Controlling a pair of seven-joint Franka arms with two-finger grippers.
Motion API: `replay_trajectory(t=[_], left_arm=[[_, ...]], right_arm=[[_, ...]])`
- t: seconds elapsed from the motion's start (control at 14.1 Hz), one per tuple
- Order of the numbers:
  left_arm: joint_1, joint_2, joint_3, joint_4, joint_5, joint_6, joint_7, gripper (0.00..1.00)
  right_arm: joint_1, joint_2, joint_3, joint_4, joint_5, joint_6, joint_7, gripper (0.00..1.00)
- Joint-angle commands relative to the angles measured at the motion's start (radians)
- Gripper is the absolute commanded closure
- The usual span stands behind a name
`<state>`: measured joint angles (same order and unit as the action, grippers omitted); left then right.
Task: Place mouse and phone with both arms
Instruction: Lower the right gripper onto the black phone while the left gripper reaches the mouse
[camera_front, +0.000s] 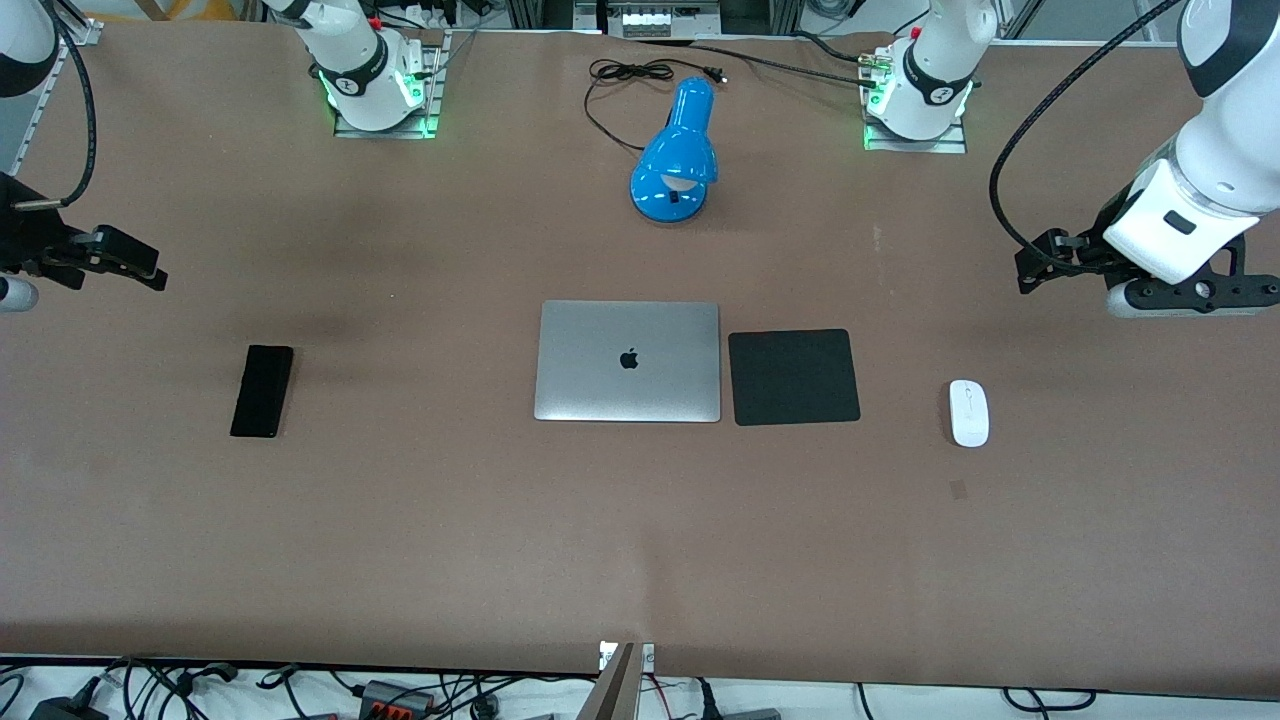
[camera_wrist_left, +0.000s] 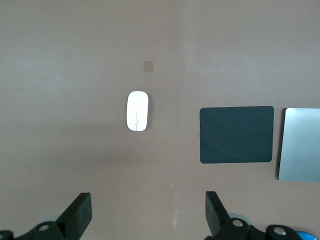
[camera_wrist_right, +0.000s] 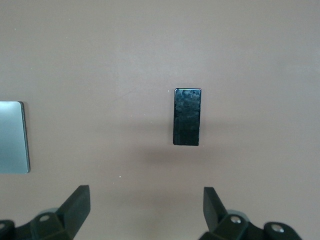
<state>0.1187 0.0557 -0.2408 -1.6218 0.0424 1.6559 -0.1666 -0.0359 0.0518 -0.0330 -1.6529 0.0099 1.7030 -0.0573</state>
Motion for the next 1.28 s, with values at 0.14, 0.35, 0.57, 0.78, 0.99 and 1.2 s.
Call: replay_trajectory(t=[0.14, 0.35, 0.57, 0.78, 0.99, 1.2], left_arm=[[0.009, -0.008, -0.003, 0.01, -0.022, -0.018, 0.022, 0.0], [0.007, 0.004, -0.002, 0.01, -0.022, -0.005, 0.022, 0.0], [0.007, 0.09, -0.002, 0.011, -0.015, 0.031, 0.022, 0.0], [0.022, 0.202, 0.005, 0.01, -0.009, 0.143, 0.042, 0.0], [0.024, 0.303, 0.006, 0.005, 0.001, 0.234, 0.047, 0.0], [0.044, 0.38, 0.008, -0.035, 0.033, 0.347, 0.074, 0.0]], right_arm=[[-0.015, -0.029, 0.013, -0.022, -0.013, -0.002, -0.001, 0.0], [-0.015, -0.023, 0.013, -0.025, -0.013, 0.001, 0.001, 0.0], [-0.019, 0.006, 0.013, -0.034, -0.013, 0.01, 0.002, 0.0], [-0.022, 0.08, 0.012, -0.041, -0.056, 0.058, 0.001, 0.0], [-0.024, 0.172, 0.012, -0.083, -0.062, 0.168, 0.011, 0.0], [-0.039, 0.29, 0.01, -0.131, -0.062, 0.303, 0.011, 0.0]])
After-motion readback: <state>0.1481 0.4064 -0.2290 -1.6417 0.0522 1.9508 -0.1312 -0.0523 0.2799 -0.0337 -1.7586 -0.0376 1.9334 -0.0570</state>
